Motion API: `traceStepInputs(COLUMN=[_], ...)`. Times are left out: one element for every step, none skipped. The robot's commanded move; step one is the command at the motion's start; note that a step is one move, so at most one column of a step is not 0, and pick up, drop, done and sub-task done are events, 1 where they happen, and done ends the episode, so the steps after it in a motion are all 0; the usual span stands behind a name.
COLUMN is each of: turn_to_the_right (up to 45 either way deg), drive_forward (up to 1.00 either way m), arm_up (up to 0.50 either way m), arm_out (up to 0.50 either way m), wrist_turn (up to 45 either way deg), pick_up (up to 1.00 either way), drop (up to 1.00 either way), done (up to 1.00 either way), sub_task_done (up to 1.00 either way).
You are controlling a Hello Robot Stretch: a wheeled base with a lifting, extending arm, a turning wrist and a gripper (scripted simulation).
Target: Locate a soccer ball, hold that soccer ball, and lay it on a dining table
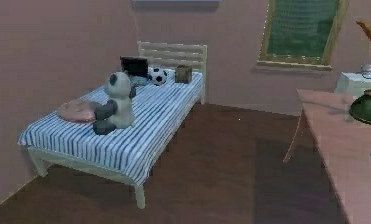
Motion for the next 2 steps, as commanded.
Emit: traceStepInputs(turn_to_the_right=[12.0, 3.0], drive_forward=[0.00, 0.00], arm_up=[0.00, 0.00], arm_out=[0.00, 0.00], wrist_turn=[0.0, 0.0], pick_up=[0.00, 0.00], drop=[0.00, 0.00], done=[0.00, 0.00], sub_task_done=[0.00, 0.00])
